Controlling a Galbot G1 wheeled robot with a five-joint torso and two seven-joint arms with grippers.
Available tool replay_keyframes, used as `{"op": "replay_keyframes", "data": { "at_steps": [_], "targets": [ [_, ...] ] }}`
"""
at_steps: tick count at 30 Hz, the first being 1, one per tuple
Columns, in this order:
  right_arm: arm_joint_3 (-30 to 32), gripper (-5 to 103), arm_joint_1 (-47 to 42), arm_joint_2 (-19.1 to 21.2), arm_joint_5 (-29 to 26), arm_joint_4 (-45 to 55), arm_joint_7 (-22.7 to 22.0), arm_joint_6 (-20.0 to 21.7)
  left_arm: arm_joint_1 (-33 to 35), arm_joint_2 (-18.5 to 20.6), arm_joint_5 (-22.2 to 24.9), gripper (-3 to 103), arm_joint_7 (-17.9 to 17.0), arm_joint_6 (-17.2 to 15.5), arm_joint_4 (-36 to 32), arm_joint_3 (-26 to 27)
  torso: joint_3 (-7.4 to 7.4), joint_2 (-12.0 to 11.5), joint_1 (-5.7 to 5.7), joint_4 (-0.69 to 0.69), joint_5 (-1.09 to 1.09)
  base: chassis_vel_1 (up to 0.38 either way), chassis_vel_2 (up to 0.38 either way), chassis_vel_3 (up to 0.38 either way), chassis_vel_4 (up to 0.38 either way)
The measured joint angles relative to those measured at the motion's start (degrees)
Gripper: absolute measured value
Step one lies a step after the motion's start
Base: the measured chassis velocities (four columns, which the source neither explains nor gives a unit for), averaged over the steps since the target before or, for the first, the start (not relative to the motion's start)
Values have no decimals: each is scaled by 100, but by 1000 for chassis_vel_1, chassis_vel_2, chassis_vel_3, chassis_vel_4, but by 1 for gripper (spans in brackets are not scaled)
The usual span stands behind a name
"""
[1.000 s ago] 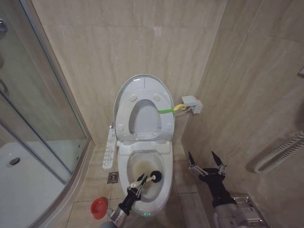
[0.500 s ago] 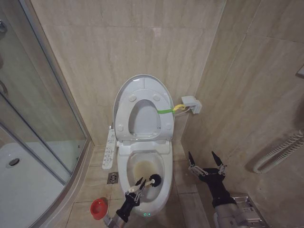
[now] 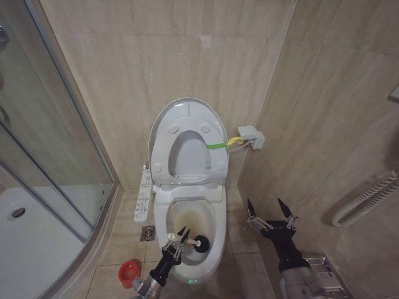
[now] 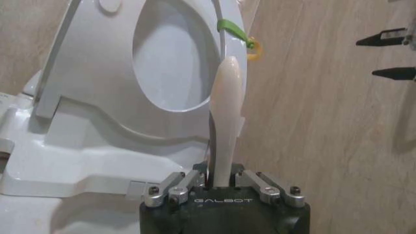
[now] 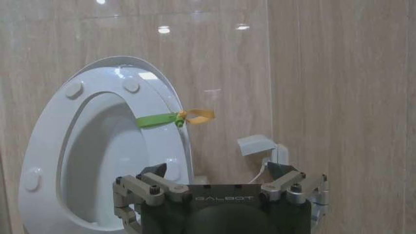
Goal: Open the toilet lid, clean the toilet bowl with a toilet brush, close the toilet lid, and flush.
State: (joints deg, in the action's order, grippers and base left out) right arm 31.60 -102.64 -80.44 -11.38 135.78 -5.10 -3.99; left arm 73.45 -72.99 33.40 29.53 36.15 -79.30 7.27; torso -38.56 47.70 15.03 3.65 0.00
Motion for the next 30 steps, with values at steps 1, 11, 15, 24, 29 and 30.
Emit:
{"op": "replay_keyframes", "data": {
  "at_steps": [1,11,15,24,29,30],
  "targets": [
    [0,100,0,0,0,0,0,0,17,1,34,20,-5,-6,-40,-1,0,0,0,0,0,0,0,0,0],
    [0,100,0,0,0,0,0,0,-111,-229,45,20,37,3,286,-9,0,0,0,-2,1,0,0,0,0],
    [0,100,0,0,0,0,1,0,-198,-404,-38,20,82,55,580,-34,1,0,0,-2,2,0,0,0,0],
    [0,100,0,0,0,0,0,0,-197,-464,21,20,91,60,597,-22,0,0,0,-1,0,0,0,0,0],
    [0,100,0,0,0,0,0,0,-78,-426,119,20,50,-27,234,-72,0,0,0,0,0,0,0,0,0],
    [0,100,0,0,0,0,0,0,-60,-425,126,20,42,-36,201,-73,0,0,0,0,0,0,0,0,0]
  ]
}}
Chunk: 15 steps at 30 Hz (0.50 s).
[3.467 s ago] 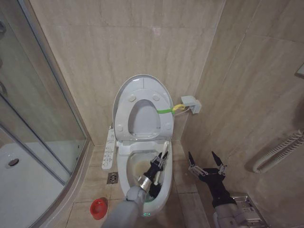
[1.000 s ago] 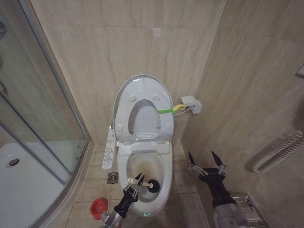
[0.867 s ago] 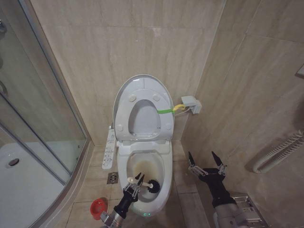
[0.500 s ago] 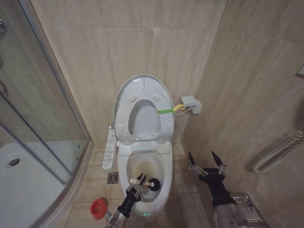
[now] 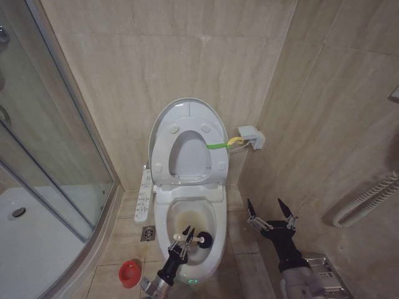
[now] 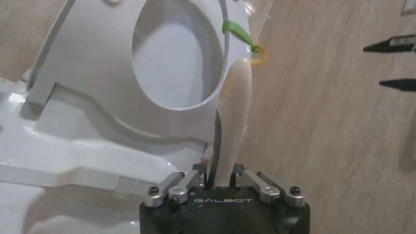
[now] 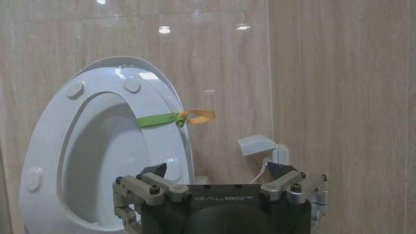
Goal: Open the toilet lid, clean the toilet bowl with a toilet brush, close the toilet lid, and flush.
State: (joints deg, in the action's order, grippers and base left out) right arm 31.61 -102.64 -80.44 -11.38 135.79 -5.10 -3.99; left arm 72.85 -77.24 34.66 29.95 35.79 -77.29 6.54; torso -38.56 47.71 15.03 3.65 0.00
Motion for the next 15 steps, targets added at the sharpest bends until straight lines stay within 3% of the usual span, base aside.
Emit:
{"op": "replay_keyframes", "data": {
  "at_steps": [15],
  "targets": [
    [0,100,0,0,0,0,0,0,-105,-83,-23,20,11,56,385,-7,0,0,0,-1,0,0,0,0,0]
  ]
}}
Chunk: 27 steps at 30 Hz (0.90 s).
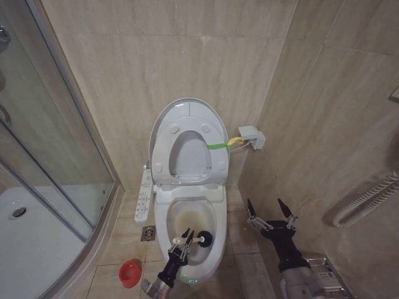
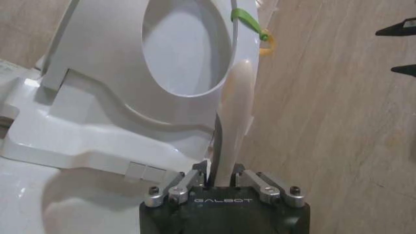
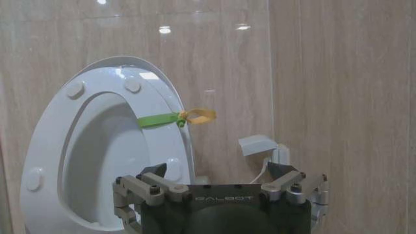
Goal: Open the toilet lid, clean the toilet bowl with a toilet brush, close the toilet lid, and flush.
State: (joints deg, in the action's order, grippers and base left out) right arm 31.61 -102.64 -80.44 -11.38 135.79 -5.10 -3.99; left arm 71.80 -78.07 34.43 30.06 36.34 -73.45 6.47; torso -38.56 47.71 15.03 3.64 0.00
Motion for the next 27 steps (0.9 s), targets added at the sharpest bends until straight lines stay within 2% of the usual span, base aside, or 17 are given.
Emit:
{"op": "replay_keyframes", "data": {
  "at_steps": [9,16,22,24,27],
  "targets": [
    [0,100,0,0,0,0,0,0,330,156,30,20,-51,-78,-600,-13,0,0,0,0,-1,0,0,0,0],
    [0,100,0,0,0,0,0,0,346,100,19,20,-41,-60,-438,77,0,0,0,0,0,0,0,0,0],
    [0,100,0,0,0,0,0,0,104,-30,-7,20,-38,-23,-32,72,0,0,0,0,0,0,0,0,0],
    [0,100,0,0,0,0,0,0,98,-22,-1,20,-44,-24,-41,62,0,0,0,0,0,0,0,0,0],
    [0,100,0,0,0,0,0,0,292,149,39,20,-97,-58,-412,44,0,0,0,1,-1,0,0,0,0]
  ]
}}
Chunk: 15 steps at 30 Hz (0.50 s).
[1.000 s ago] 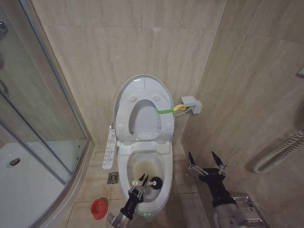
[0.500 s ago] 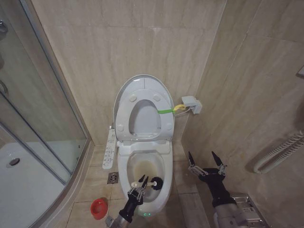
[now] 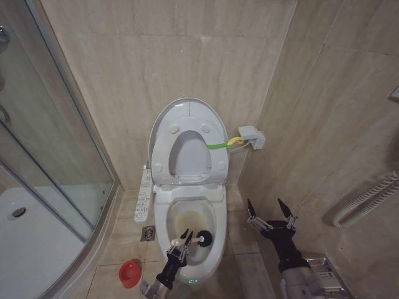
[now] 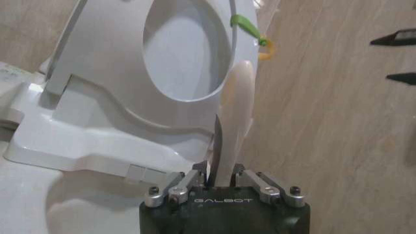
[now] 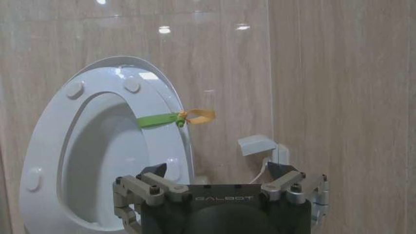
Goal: Open the toilet lid, clean the toilet bowl with a toilet brush, close the toilet lid, and flush.
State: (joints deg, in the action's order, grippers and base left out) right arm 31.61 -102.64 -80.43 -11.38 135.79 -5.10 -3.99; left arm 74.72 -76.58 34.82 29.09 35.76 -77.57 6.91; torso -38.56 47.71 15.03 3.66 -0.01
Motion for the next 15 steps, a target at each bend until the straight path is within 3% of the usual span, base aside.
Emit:
{"op": "replay_keyframes", "data": {
  "at_steps": [7,15],
  "targets": [
    [0,100,0,0,0,0,0,0,488,158,32,20,-29,-26,-578,107,0,0,0,-1,1,0,0,0,0],
    [0,100,0,0,0,0,0,0,227,-63,-35,20,-23,11,-38,99,0,0,0,-2,2,0,0,0,0]
  ]
}}
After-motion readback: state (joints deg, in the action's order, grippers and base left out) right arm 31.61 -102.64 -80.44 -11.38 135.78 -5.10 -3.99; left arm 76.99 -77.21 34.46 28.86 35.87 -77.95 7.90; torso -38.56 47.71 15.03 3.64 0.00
